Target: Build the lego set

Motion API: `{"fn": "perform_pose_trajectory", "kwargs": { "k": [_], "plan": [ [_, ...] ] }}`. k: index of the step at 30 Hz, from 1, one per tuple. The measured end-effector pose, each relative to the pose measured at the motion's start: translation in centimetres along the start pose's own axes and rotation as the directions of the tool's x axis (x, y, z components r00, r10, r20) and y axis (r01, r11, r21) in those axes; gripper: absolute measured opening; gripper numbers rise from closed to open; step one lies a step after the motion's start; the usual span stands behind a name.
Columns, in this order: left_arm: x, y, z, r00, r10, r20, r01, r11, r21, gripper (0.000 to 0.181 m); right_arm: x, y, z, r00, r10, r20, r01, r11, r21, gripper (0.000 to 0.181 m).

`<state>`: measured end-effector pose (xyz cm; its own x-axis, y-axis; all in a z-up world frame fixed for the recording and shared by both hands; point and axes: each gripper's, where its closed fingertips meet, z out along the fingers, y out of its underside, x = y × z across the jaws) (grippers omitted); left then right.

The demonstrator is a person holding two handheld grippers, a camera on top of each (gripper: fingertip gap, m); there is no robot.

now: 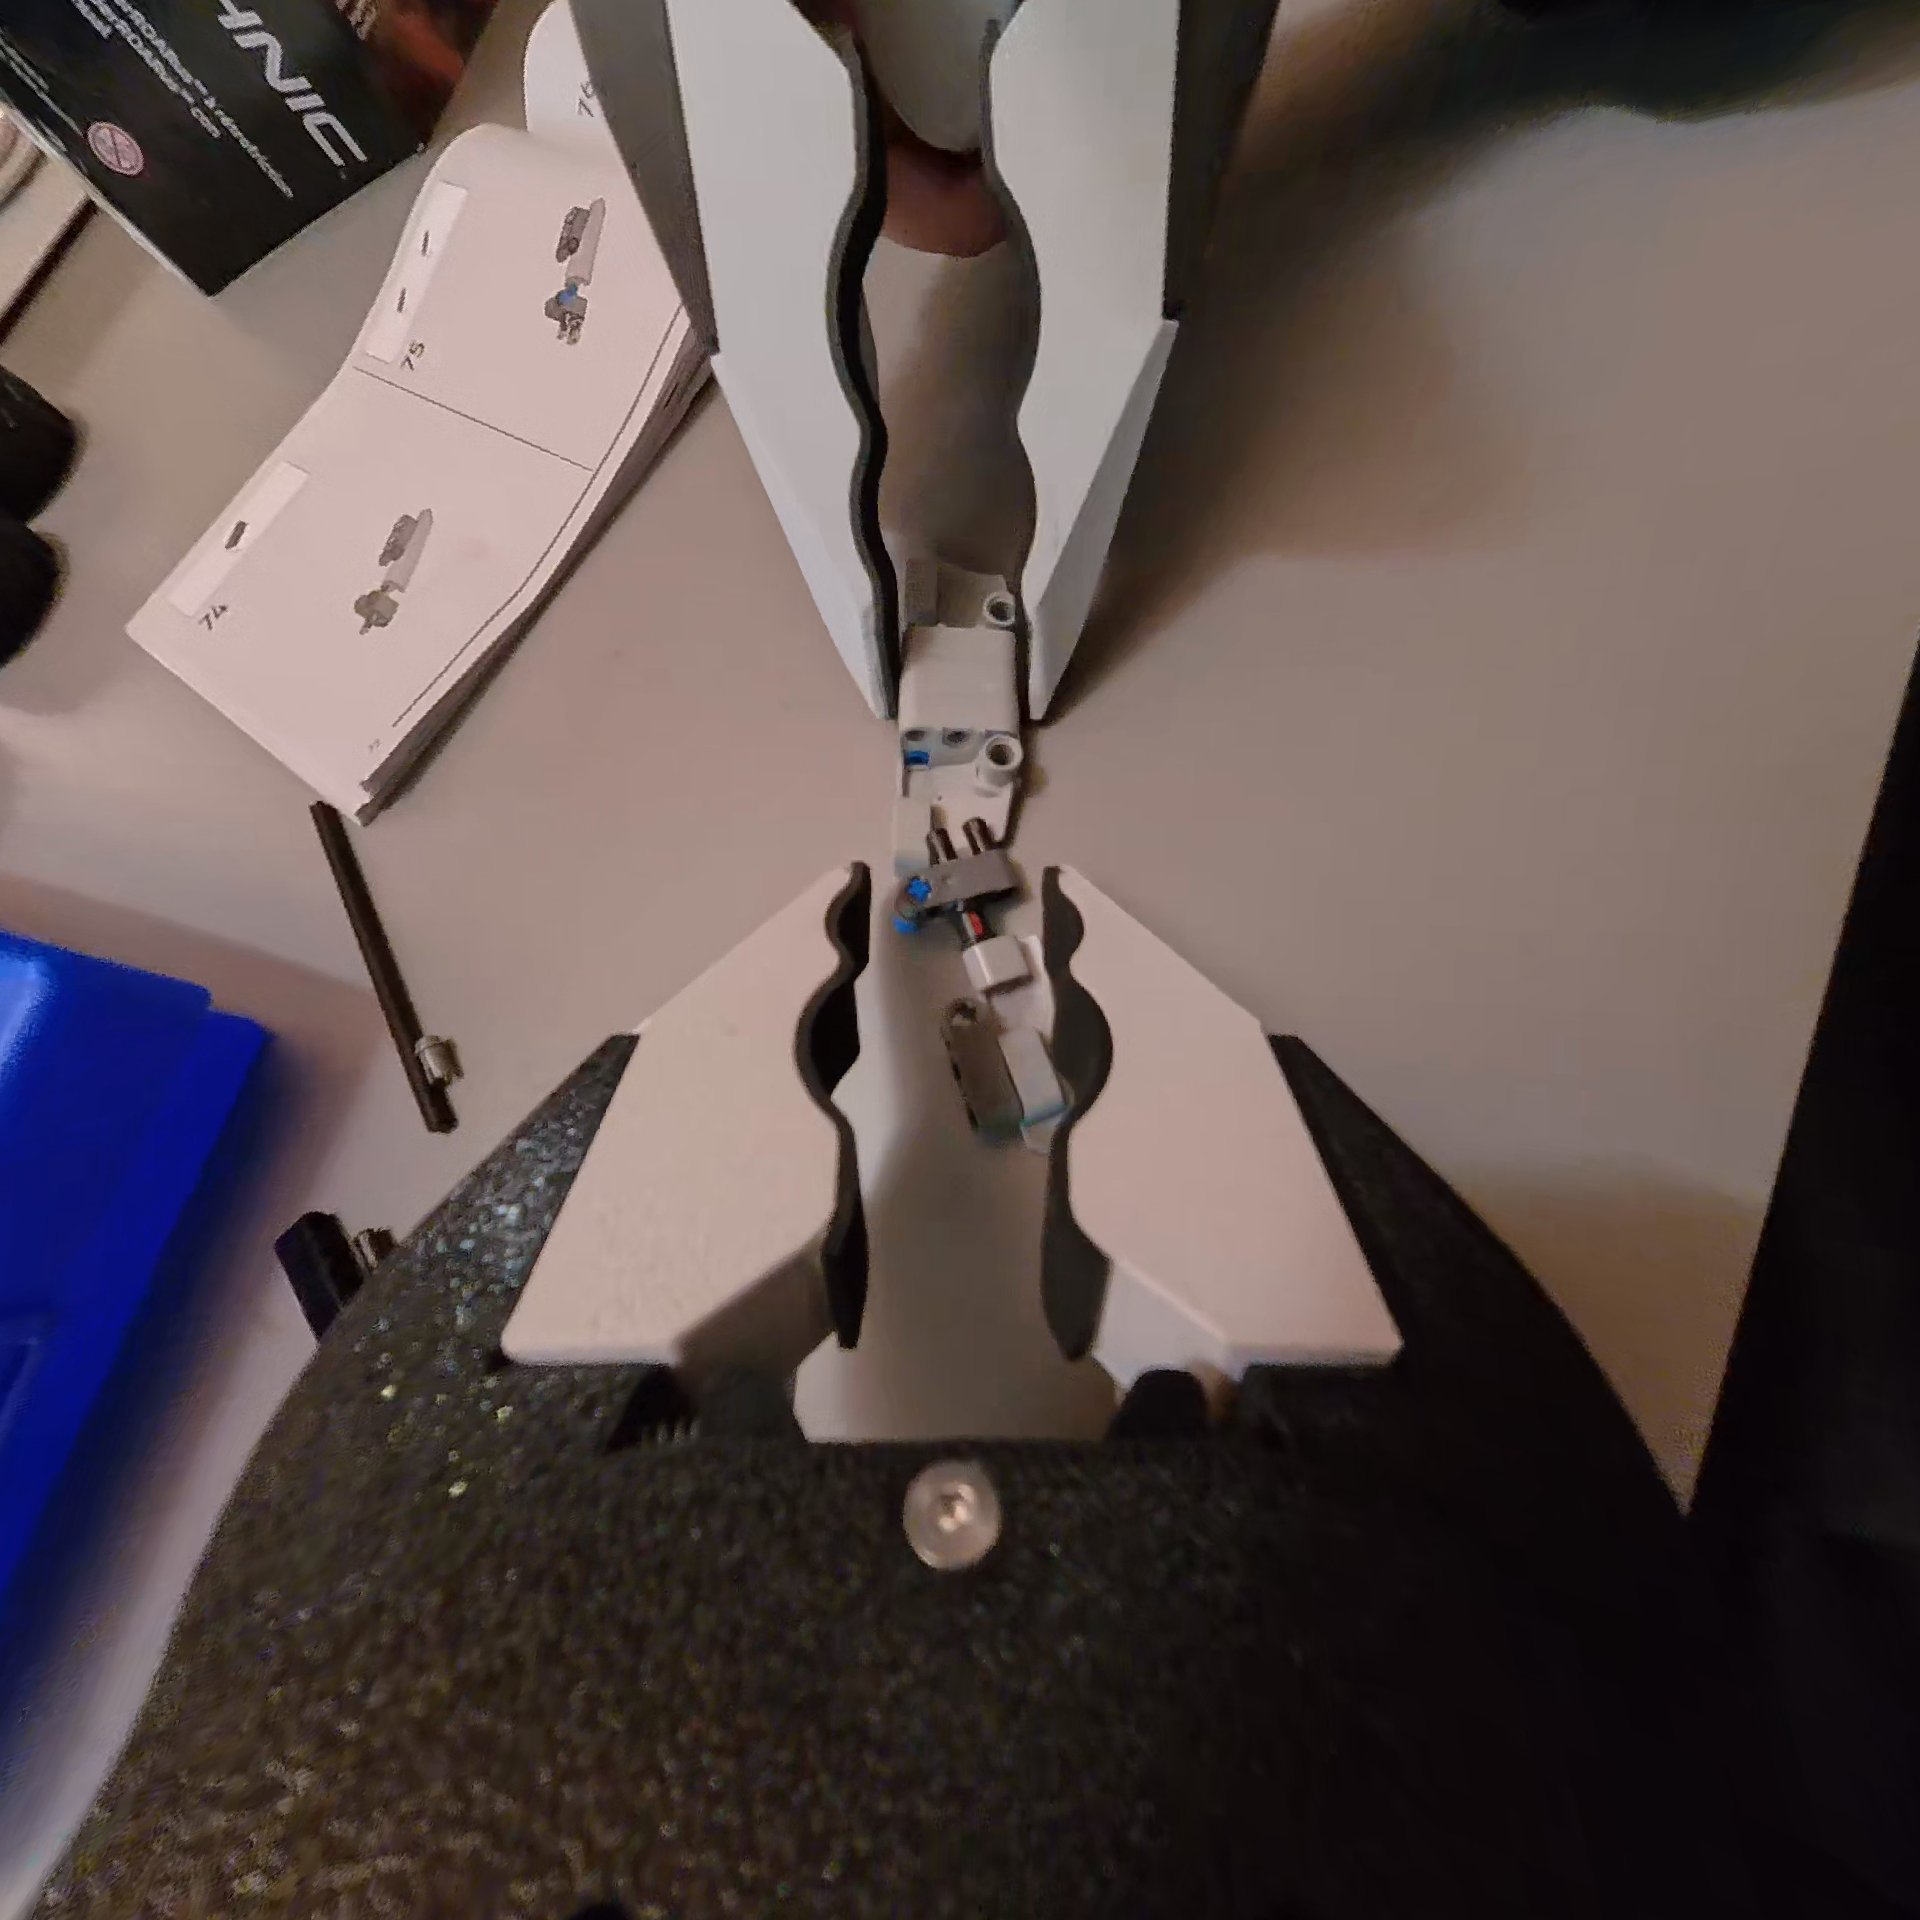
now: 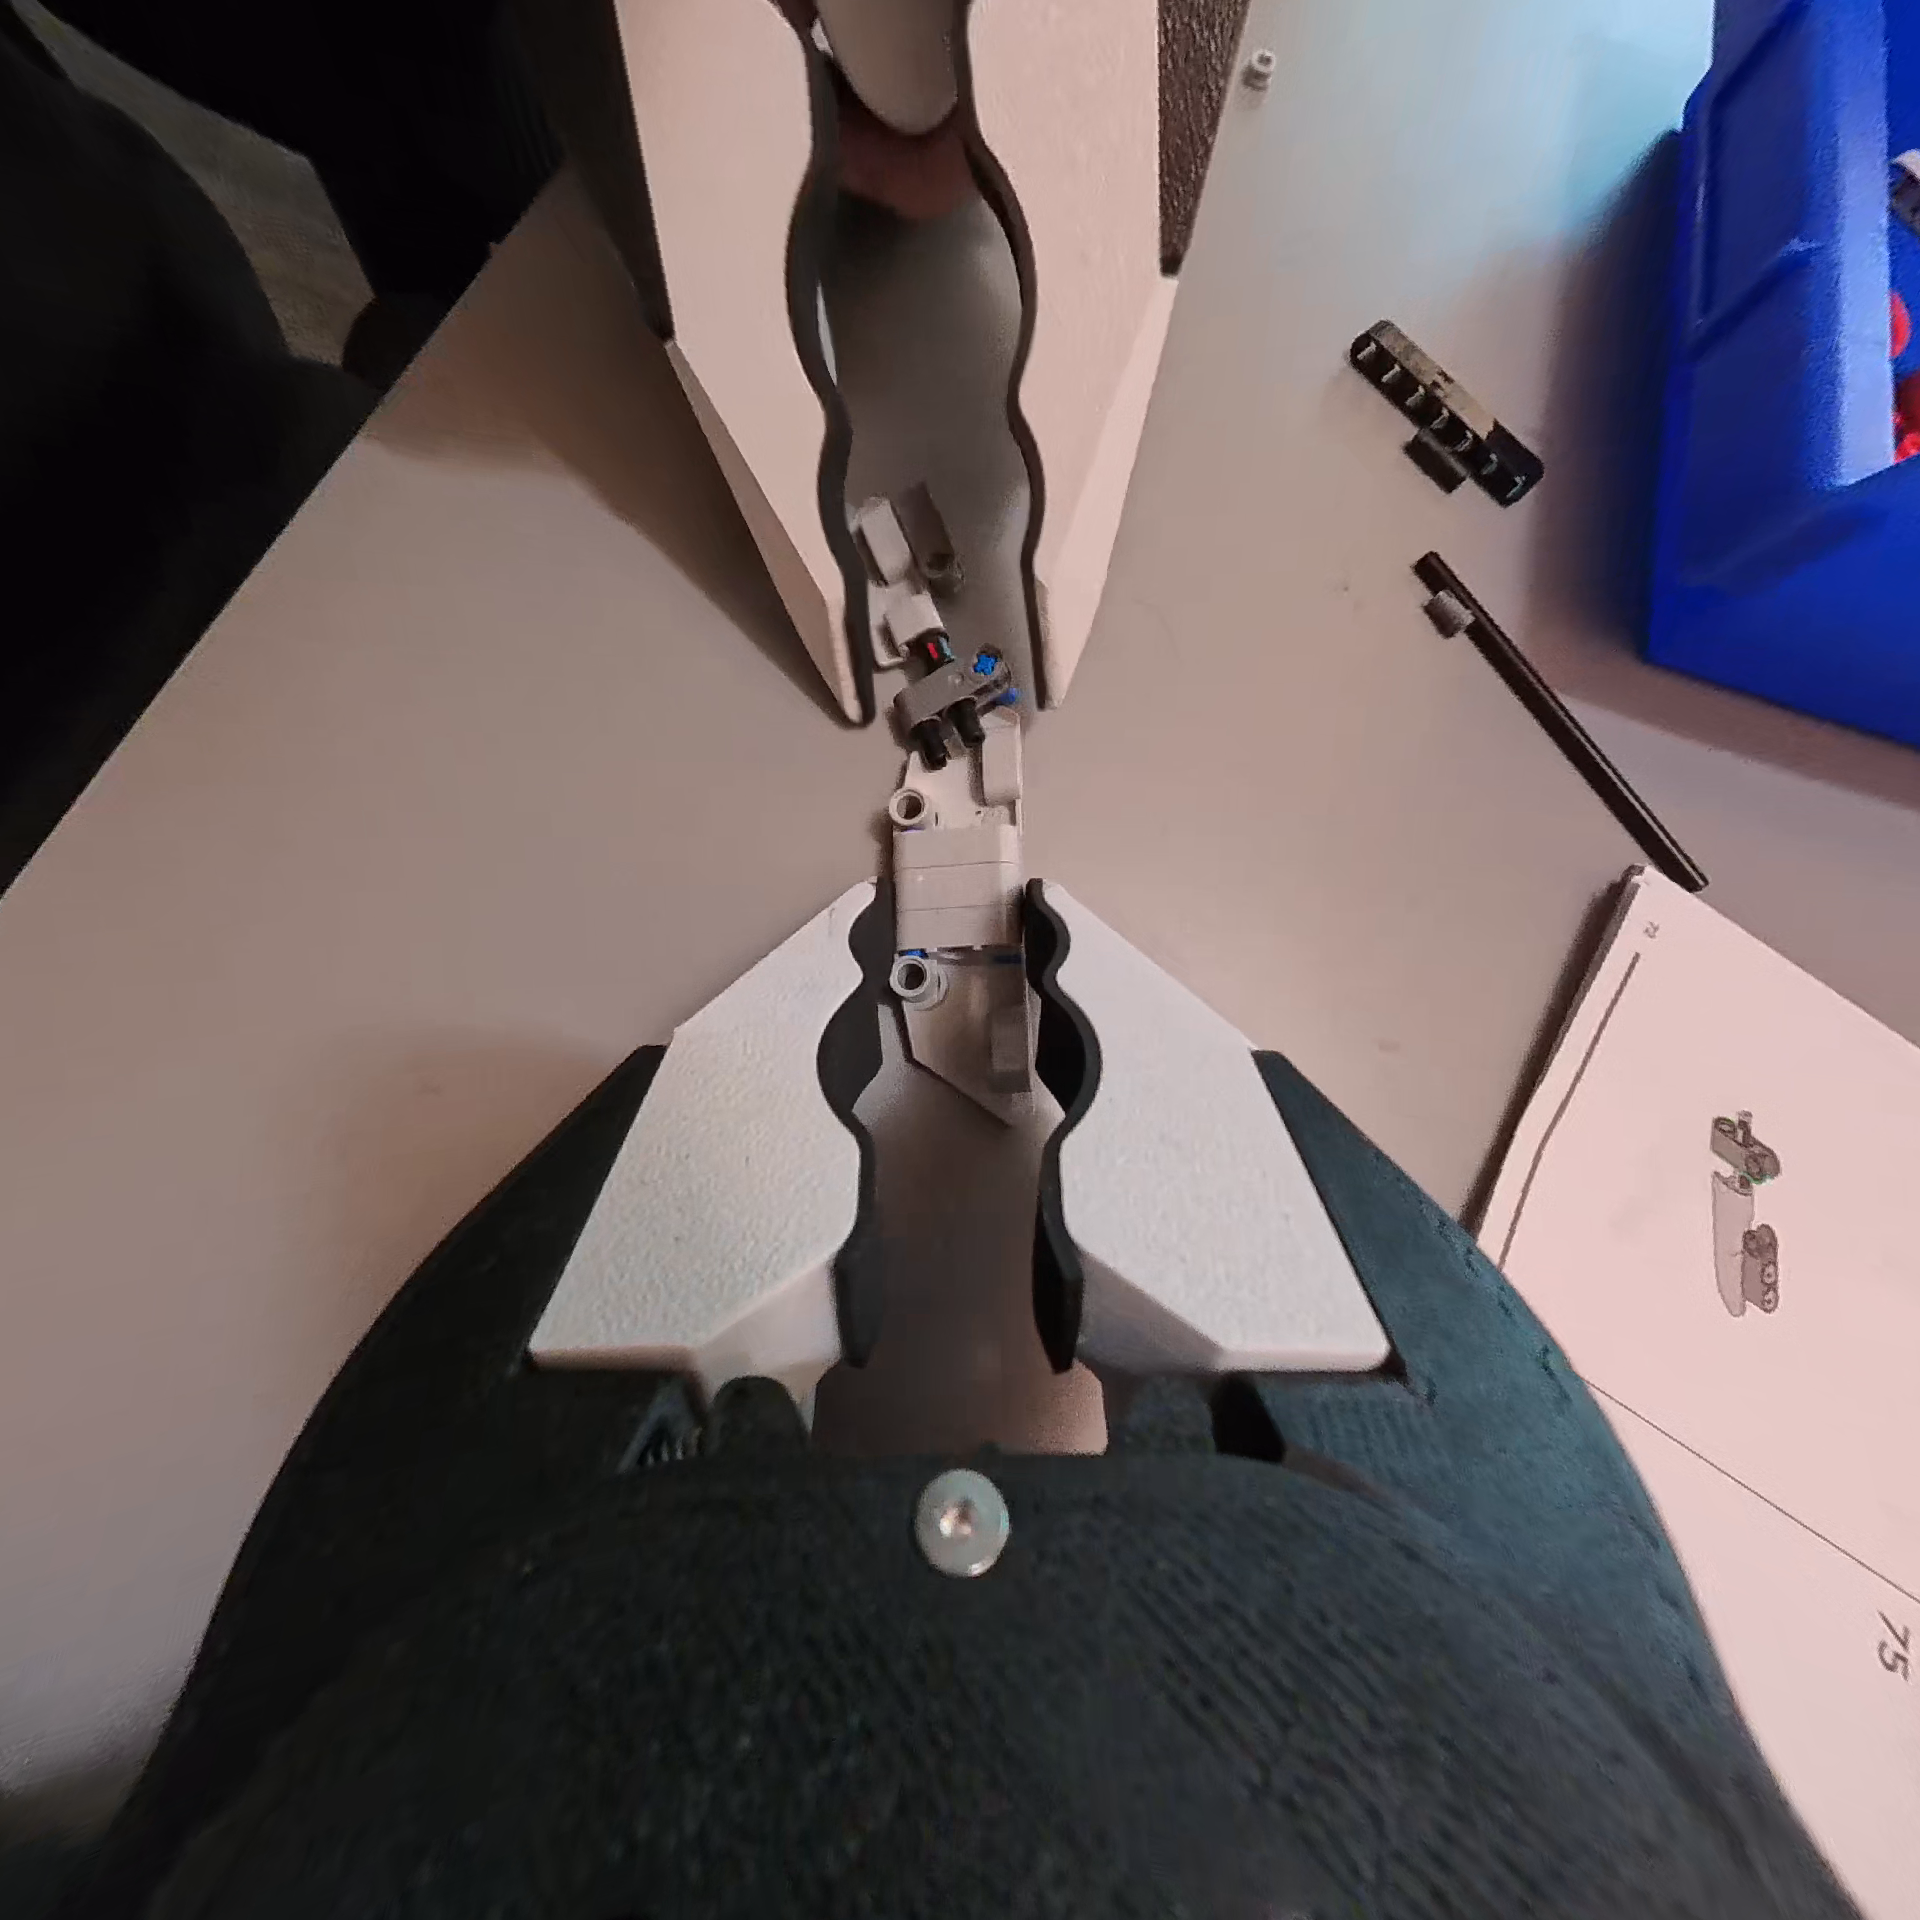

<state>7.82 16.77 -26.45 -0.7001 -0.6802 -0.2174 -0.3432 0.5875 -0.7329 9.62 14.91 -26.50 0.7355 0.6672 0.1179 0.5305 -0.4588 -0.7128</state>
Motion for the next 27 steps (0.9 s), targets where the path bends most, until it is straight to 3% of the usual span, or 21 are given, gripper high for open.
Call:
{"fn": "perform_pose_trajectory", "kwargs": {
  "k": [5,10,17,27],
  "plan": [
    [0.1,-0.1,0.2,1.000,0.006,-0.028,-0.006,1.000,0.002,0.021,0.4,-0.4,-0.2,0.995,-0.060,-0.080,0.062,0.998,0.024,0.025],
    [0.1,-0.1,0.3,0.997,0.012,-0.074,-0.011,1.000,0.010,0.020,0.0,-0.5,0.2,0.994,-0.103,-0.042,0.105,0.993,0.047,0.022],
    [0.1,0.0,0.2,0.993,0.002,-0.116,-0.001,1.000,0.016,0.020,-0.3,-0.6,0.3,0.998,-0.056,-0.011,0.057,0.997,0.058,0.022],
    [0.2,0.7,-1.0,0.997,-0.005,-0.073,0.007,1.000,0.017,0.028,-0.3,-0.7,0.4,0.999,0.032,-0.001,-0.032,0.996,0.081,0.023]
  ]
}}
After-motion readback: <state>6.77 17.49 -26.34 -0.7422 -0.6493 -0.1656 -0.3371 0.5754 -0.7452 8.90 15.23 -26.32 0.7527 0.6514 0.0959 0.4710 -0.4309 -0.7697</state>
